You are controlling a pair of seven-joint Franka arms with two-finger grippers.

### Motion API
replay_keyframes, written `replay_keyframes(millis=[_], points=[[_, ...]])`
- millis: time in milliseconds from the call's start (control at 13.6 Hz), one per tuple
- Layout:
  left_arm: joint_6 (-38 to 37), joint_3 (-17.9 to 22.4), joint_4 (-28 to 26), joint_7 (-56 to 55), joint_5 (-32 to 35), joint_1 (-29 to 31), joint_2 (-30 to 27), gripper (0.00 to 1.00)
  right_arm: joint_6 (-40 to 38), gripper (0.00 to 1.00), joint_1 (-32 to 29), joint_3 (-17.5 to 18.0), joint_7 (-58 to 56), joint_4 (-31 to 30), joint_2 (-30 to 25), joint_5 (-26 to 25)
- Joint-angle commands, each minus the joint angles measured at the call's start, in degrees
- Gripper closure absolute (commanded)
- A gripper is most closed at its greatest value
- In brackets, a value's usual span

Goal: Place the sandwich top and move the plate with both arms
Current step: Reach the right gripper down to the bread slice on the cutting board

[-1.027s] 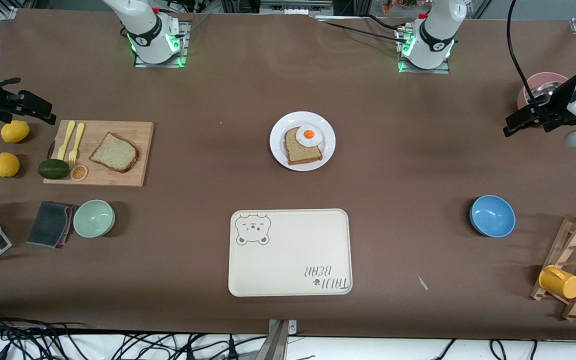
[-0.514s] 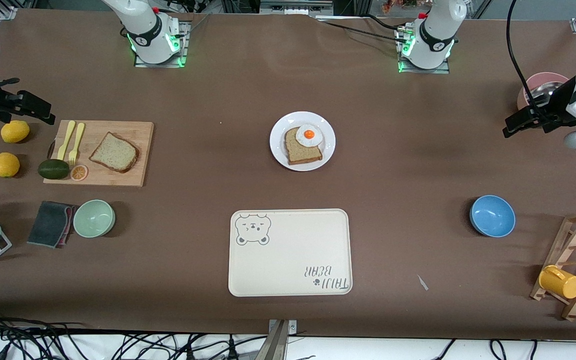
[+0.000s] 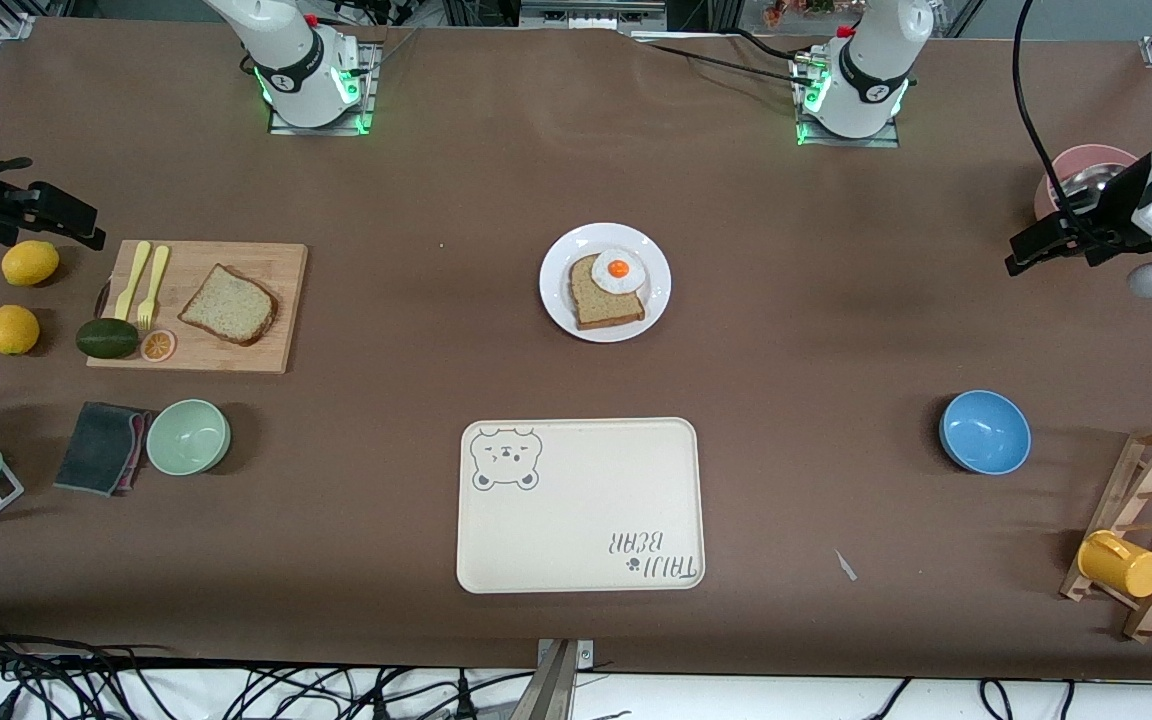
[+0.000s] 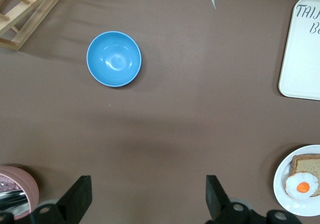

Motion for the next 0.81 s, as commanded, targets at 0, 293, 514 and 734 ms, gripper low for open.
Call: replay_keyframes(millis=[0, 293, 514, 734], points=[[0.12, 0.13, 0.81, 0.51, 0.46, -0.33, 0.45, 0.00, -0.49, 0.00, -0.21, 0.08, 1.07, 1.41, 1.66, 0.38], [0.12, 0.04, 0.73, 0.51, 0.46, -0.33, 0.54, 0.00, 0.91, 0.00, 0.24, 0.35, 10.38, 2.56, 6.05, 0.81], [0.30, 0.13, 0.90, 0.51, 0.46, -0.33, 0.72, 0.00, 2.68, 0.01, 1.02, 0.43, 17.29, 1.15, 8.77, 0.03], [1.08, 0.13, 1.25, 0.60, 0.46, -0.33, 1.16, 0.00, 2.77, 0.16, 4.53, 0.43, 24.79, -1.30, 10.71, -3.12]])
